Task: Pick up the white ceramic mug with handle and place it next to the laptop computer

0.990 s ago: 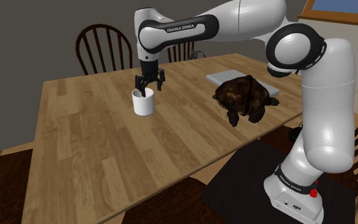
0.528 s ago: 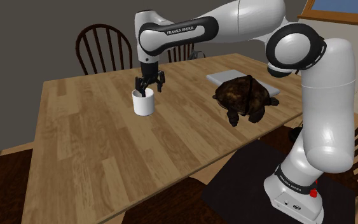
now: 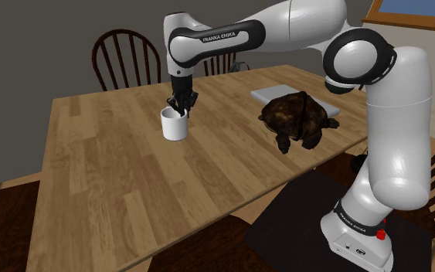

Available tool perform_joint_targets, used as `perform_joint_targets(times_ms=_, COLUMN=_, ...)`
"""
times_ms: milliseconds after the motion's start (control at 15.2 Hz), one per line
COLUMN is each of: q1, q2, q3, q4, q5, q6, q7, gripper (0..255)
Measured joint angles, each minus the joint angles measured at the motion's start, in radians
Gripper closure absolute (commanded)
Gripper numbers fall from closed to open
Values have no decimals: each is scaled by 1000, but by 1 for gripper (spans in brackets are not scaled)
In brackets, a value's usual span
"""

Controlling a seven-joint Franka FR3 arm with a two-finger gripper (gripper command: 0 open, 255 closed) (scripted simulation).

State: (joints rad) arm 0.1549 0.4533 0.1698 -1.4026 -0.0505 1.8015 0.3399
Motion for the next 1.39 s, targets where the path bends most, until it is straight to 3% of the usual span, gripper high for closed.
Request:
perform_joint_targets(times_ms=462, q1=0, q2=-6, q3=1, q4=32, q5=1, q6=-38, q7=-1, gripper=255)
perform_joint_targets(times_ms=1386, q1=12, q2=20, q3=2, q4=261, q5=-2, q6=-241, q7=1, gripper=255)
